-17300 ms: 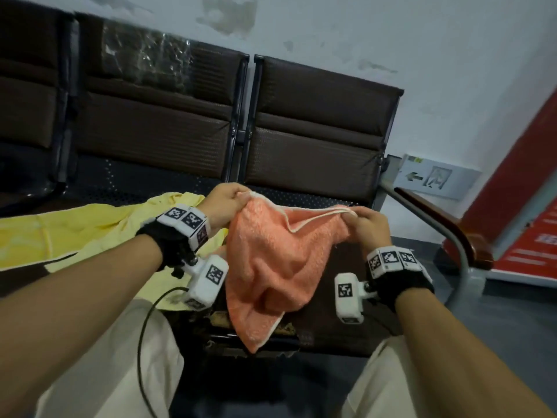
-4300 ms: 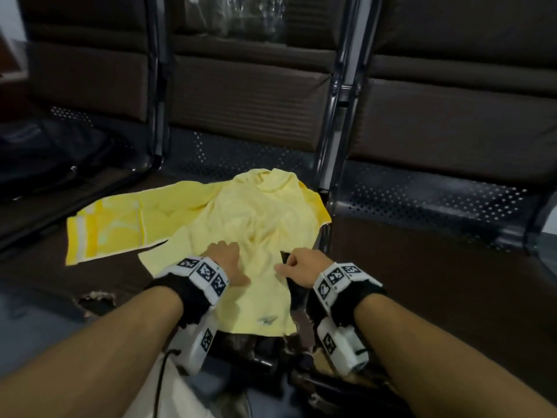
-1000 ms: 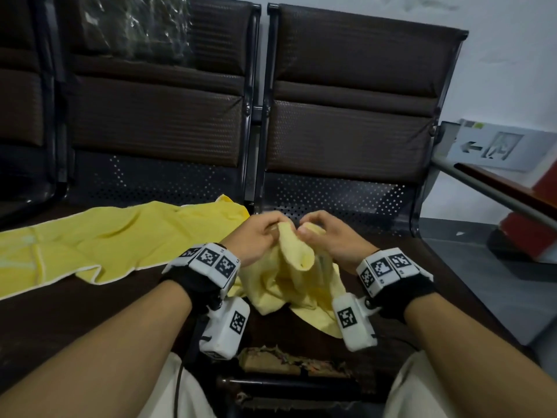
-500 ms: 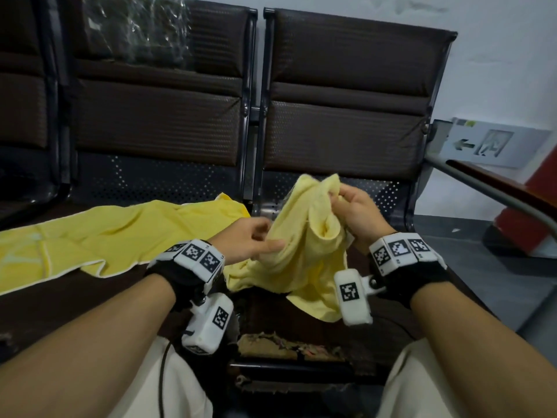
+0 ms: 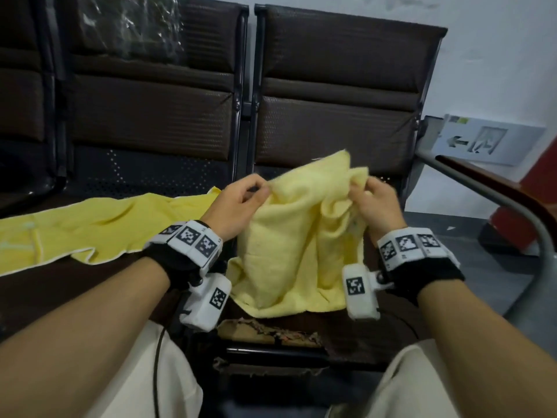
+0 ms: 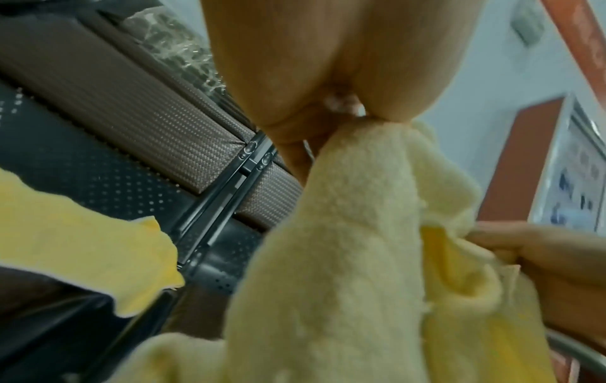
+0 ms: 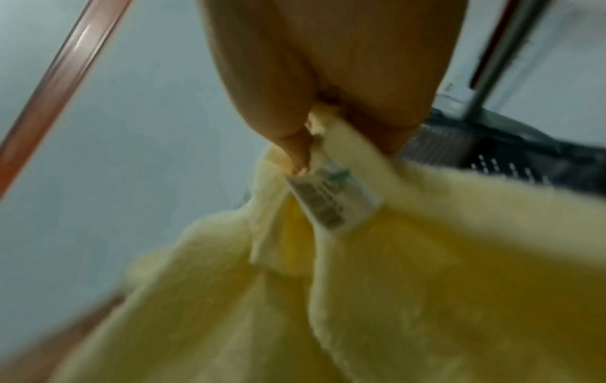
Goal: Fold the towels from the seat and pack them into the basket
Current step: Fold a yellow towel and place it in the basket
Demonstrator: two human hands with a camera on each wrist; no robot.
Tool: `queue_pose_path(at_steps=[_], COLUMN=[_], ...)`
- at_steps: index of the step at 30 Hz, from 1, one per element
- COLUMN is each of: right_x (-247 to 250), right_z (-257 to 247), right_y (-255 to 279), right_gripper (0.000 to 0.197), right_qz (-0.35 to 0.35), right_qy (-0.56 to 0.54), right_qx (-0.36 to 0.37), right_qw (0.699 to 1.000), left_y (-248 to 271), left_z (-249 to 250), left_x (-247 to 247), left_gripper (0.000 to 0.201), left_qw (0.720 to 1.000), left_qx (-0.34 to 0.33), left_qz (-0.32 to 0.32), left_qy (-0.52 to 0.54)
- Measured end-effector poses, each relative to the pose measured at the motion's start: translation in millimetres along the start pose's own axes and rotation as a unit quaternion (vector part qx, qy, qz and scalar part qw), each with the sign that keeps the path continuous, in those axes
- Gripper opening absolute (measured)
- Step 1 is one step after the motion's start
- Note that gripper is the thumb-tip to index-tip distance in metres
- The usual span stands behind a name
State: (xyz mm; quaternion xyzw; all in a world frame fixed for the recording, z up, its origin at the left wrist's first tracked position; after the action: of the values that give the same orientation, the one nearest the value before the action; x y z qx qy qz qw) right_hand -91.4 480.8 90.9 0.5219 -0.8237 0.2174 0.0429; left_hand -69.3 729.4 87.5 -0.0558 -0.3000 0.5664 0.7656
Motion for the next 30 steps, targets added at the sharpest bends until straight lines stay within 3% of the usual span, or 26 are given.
queue_pose_path(at_steps=[2,3,7,11,14,16,19,21,24,27,30], right_x=[-14,-23,-68,-90,-85,-74,-58,-47,-26,-9,-6], right_z=[8,9,2,-6,-11,-16,-19,-21,-21,-13,4], right_y=[4,9,37,49,39,30,22,16,7,-3,-10], right_gripper=[0.029,0.037,0.055,0.017,0.02,0.024,0.022,0.021,0.021,0.011,0.008], right_qz=[-0.051,-0.098,-0.338,-0.415,-0.357,-0.308,-0.258,-0.214,-0.112,-0.024,-0.01], right_qy=[0.194,0.217,0.114,0.085,0.09,0.082,0.042,0.004,-0.006,-0.004,0.054], right_qx=[0.04,0.053,0.071,0.1,0.121,0.139,0.153,0.154,0.166,0.153,0.121], right_qw=[0.979,0.97,0.932,0.9,0.922,0.938,0.953,0.965,0.98,0.988,0.991], left_y=[3,3,0,-4,-5,-3,9,14,8,1,0], left_z=[-6,-7,-10,-16,-28,-36,-54,-60,-53,-37,-21], left_x=[-8,-12,-18,-22,-16,-15,-18,-16,1,17,23], left_gripper=[0.013,0.012,0.008,0.008,0.002,0.007,0.02,0.03,0.033,0.024,0.017], left_qw=[0.999,0.998,0.997,0.996,0.997,0.992,0.952,0.929,0.951,0.988,0.998], left_qx=[-0.004,-0.007,-0.015,-0.012,0.025,0.065,0.099,0.094,0.08,0.068,0.054], left_qz=[-0.029,-0.043,-0.07,-0.08,-0.071,-0.11,-0.227,-0.246,-0.143,-0.033,0.002], left_qy=[-0.041,-0.054,-0.031,-0.03,-0.022,-0.017,-0.181,-0.259,-0.261,-0.137,-0.033])
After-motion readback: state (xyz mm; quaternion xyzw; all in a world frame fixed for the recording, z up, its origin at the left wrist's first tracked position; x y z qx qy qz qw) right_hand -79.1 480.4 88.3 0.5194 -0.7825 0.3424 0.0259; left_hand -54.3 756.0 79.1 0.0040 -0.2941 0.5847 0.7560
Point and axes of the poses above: each hand's wrist, its own y-axis away from the middle knuckle, its own x-axis out of the back of the hand, z = x × y, the point moved 5 cm from there along -y, towards the middle knuckle, and after that the axes turned 1 degree about z, right-handed, at the moved point
